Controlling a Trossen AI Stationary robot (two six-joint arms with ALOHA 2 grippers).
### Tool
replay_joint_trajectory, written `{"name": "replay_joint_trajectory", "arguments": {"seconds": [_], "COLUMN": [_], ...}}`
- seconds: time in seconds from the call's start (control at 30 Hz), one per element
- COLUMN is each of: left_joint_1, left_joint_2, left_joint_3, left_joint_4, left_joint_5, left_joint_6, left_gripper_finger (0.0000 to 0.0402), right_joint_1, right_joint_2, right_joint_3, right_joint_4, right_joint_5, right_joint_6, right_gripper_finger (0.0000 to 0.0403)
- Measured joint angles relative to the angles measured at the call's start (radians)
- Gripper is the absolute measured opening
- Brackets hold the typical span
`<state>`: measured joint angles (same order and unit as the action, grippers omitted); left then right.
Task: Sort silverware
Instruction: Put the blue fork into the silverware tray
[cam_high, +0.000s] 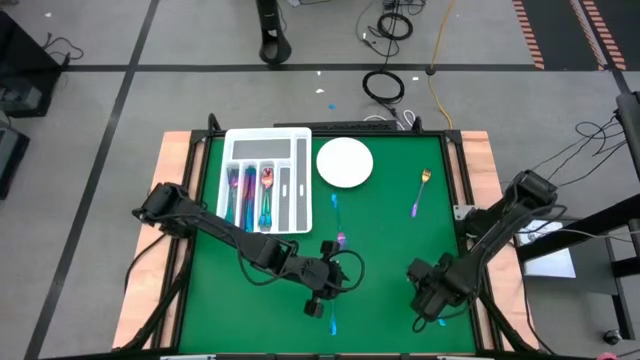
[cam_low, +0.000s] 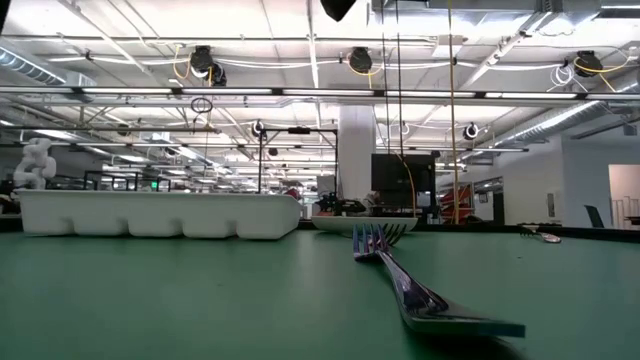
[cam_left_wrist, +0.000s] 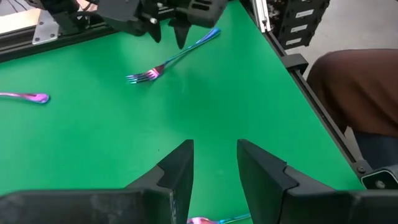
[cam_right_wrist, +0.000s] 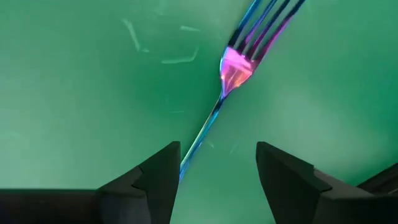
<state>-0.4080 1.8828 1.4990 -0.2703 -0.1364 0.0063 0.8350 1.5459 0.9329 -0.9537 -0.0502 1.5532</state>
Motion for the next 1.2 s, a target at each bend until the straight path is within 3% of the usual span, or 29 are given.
{"name": "replay_joint_trajectory", "arguments": {"seconds": [0.47, 0.6, 0.83, 1.2], "left_joint_1": [0.0, 0.0, 0.0, 0.0], "left_joint_2": [0.0, 0.0, 0.0, -0.001], "left_joint_3": [0.0, 0.0, 0.0, -0.001], "left_joint_4": [0.0, 0.0, 0.0, -0.004], "left_joint_5": [0.0, 0.0, 0.0, 0.001], "left_joint_6": [-0.001, -0.001, -0.001, -0.003], "left_gripper_finger": [0.0125, 0.0125, 0.0125, 0.0125], "right_joint_1": [0.011, 0.011, 0.009, 0.011], "right_joint_2": [0.148, 0.148, 0.148, 0.131], "right_joint_3": [0.001, 0.002, 0.003, -0.001], "right_joint_4": [0.058, 0.067, 0.074, 0.061], "right_joint_5": [-0.005, -0.007, -0.008, 0.021], "right_joint_6": [-0.058, -0.057, -0.069, -0.075], "right_gripper_finger": [0.019, 0.0143, 0.0014, 0.0003]}}
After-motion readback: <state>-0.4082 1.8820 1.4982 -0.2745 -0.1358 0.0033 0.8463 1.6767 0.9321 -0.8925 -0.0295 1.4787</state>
